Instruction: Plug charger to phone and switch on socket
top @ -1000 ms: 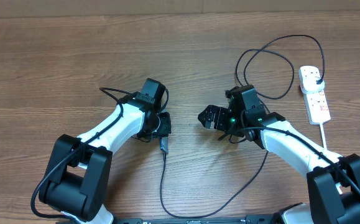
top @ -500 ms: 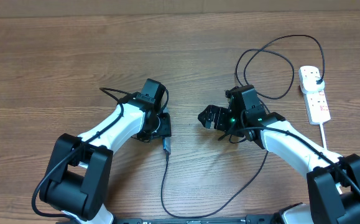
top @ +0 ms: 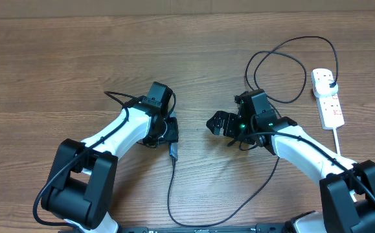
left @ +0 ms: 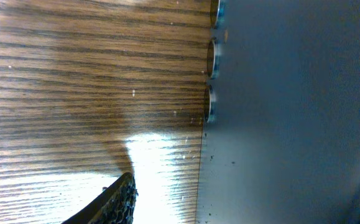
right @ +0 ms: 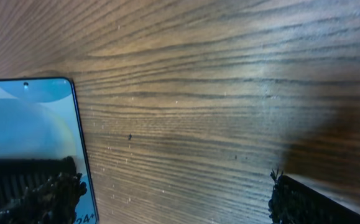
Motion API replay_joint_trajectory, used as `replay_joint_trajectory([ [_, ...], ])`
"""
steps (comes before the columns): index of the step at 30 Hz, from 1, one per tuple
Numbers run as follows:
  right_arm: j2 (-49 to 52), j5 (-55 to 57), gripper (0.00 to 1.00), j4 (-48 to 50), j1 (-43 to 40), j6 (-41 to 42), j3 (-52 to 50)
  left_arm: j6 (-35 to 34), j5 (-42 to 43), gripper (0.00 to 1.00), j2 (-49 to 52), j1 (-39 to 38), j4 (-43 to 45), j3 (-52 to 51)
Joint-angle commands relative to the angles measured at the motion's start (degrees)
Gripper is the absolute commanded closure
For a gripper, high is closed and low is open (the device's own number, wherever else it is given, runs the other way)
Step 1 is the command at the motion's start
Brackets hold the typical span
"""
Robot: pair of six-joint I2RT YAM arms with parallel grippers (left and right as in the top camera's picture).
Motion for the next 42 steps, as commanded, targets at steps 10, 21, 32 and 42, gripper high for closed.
replay_joint_trajectory([
  [10,-1.11,-8.41,0.23,-1.81,-0.13,-0.5,0.55,0.76,-0.87,0.56,1.6,-0.37,-0.44,0.09],
  [21,-1.09,-14.01,0.75,-5.92,7.19,-0.02,0.5,0.79,-0.9,0.56,1.6,-0.37,-0.42,0.09],
  [32,-1.09,-14.16,0.9,-1.84,15.65,7.74,0.5,0.79,-1.05,0.55,1.6,-0.37,-0.42,0.09],
  [42,-1.09,-10.32,0.65,5.2,19.37,9.05,0.5,0.76,-0.94,0.55,1.6,-0.37,-0.46,0.09],
])
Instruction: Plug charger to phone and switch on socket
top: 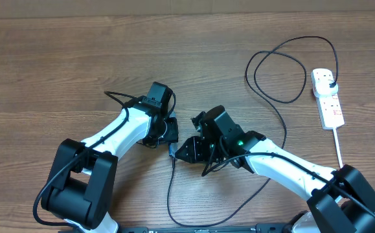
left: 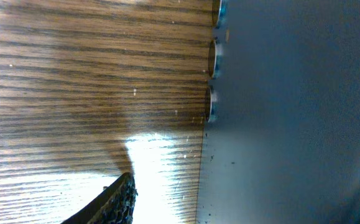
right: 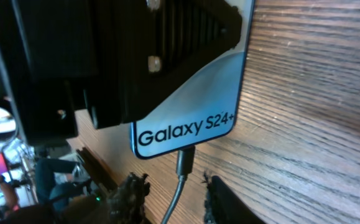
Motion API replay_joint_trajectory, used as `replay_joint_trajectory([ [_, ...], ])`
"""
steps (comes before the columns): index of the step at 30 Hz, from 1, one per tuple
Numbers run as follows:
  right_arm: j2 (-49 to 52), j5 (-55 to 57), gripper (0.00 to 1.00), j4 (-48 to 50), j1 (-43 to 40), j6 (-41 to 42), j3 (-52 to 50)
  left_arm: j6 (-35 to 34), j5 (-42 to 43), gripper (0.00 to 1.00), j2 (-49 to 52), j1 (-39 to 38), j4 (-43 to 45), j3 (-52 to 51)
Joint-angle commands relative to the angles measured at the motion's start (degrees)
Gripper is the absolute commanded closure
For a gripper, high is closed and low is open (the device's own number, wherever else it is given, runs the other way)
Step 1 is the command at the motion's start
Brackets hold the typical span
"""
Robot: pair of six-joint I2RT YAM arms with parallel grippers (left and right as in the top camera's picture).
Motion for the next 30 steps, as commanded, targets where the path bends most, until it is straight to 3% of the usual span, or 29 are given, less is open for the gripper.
replay_joint_trajectory([
  [1,-1.09,3.17,0.64,0.31,0.79,0.59,0.46,0.79,-0.85,0.55,1.57,-0.39,-0.39,0.09],
  [18,-1.09,4.61,0.55,1.95,0.81,0.59,0.46,0.81,0.61,0.56,1.57,-0.39,-0.44,0.09],
  [24,-1.09,5.97,0.55,1.38,0.81,0.55,0.46,0.79,1.14,0.71,1.57,-0.39,-0.37,0.09],
  [30,-1.09,6.8,0.52,0.44,0.79,0.39,0.46,0.81,1.11,0.71,1.57,-0.39,-0.39,0.09],
])
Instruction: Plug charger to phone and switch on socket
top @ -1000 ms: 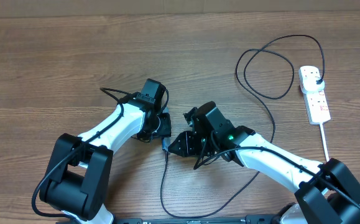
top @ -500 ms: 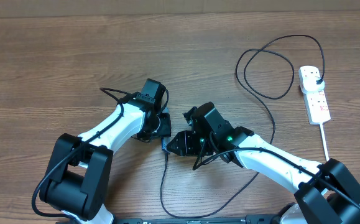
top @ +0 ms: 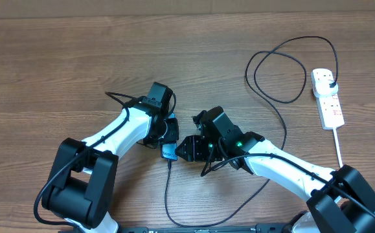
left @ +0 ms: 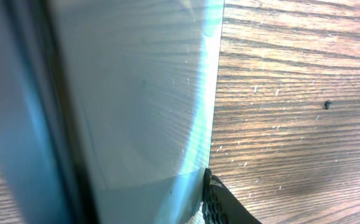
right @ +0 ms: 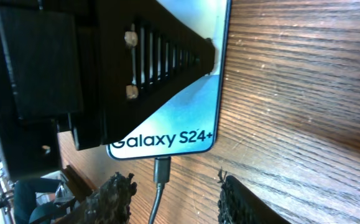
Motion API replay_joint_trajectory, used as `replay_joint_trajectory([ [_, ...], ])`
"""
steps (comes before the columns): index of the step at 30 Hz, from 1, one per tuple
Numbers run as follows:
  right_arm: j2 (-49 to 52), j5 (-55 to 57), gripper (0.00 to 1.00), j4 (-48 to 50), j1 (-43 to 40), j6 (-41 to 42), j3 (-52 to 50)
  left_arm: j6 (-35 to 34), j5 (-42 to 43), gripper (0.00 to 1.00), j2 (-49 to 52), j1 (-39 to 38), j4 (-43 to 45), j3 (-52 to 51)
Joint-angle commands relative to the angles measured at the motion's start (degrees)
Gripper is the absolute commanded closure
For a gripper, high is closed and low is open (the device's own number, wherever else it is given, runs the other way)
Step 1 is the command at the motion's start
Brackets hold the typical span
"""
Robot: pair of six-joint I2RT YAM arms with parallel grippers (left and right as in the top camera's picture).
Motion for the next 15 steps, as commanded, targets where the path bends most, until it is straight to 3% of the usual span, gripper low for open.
replay_joint_trajectory([
  [1,-1.09,1.68,0.51,-0.37,0.24,-0.24,0.46,0.63,-0.2,0.71,1.31,-0.39,-0.24,0.07],
  [6,-1.09,3.3,0.5,-1.27,0.24,-0.39,0.46,0.63,-0.28,0.71,1.31,-0.39,-0.24,0.07],
  [15,-1.09,11.13,0.32,-4.83,0.24,-0.37,0.46,0.66,-0.68,0.66,1.31,-0.39,-0.24,0.07],
])
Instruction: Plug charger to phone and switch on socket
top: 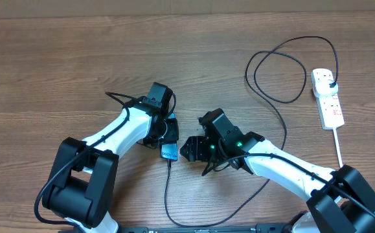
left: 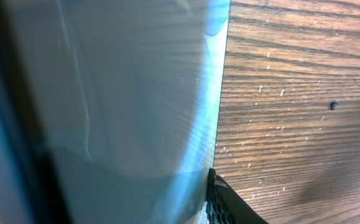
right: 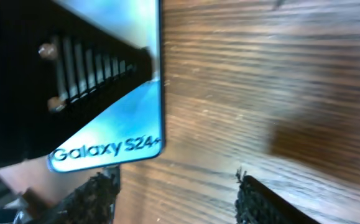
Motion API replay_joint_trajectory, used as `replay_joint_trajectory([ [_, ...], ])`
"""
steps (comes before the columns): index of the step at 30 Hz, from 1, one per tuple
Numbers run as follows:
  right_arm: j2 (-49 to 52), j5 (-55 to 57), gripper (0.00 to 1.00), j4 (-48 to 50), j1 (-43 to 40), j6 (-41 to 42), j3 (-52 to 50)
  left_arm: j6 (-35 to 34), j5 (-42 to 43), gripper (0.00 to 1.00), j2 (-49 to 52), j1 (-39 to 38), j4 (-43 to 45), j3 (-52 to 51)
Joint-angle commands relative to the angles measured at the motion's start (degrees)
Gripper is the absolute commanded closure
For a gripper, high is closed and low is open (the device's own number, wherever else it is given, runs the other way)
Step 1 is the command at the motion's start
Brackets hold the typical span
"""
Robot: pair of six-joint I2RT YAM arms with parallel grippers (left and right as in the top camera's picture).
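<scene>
A blue-screened phone [top: 169, 151] reading "Galaxy S24+" [right: 108, 148] is held by my left gripper [top: 167, 138], which is shut on it. The screen [left: 124, 93] fills the left wrist view, with one finger [left: 232, 208] at its edge. A black charger cable [top: 166, 188] runs from the phone's lower end round to the white power strip [top: 329, 103] at far right. My right gripper [top: 189, 150] is open just right of the phone's lower end, its fingers [right: 263, 202] wide apart over bare wood. The plug itself is hidden.
The cable loops across the right half of the wooden table [top: 57, 58] and ends in a plug at the strip's far end [top: 328, 80]. My left arm's black finger frame [right: 36, 81] crosses the phone in the right wrist view.
My right gripper has shifted slightly right, away from the phone's lower end; the plug that stood between its fingers no longer shows there. The left gripper still holds the phone.
First my right gripper was open well to the phone's right, with the left gripper holding the phone. Then the right gripper was at the phone's lower end, fingers close around the plug. Then the phone had turned and the fingers stood wider. Now the right gripper is slightly off.
</scene>
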Motion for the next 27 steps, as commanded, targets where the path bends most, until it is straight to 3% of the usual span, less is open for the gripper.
replay_joint_trajectory([
  [1,-1.09,3.15,0.3,-0.02,0.22,-0.2,0.46,0.66,-0.55,0.66,1.05,-0.39,-0.22,0.07],
  [12,-1.09,5.27,0.2,-1.33,0.22,-0.2,0.46,0.63,-0.72,0.62,1.05,-0.39,0.11,0.07],
  [18,-1.09,5.25,0.05,-1.36,0.22,-0.2,0.46,0.63,-0.7,0.58,1.05,-0.39,1.14,0.07],
  [27,-1.09,5.27,0.0,-1.57,0.22,-0.2,0.46,0.63,-2.1,0.55,1.05,-0.39,1.42,0.07],
])
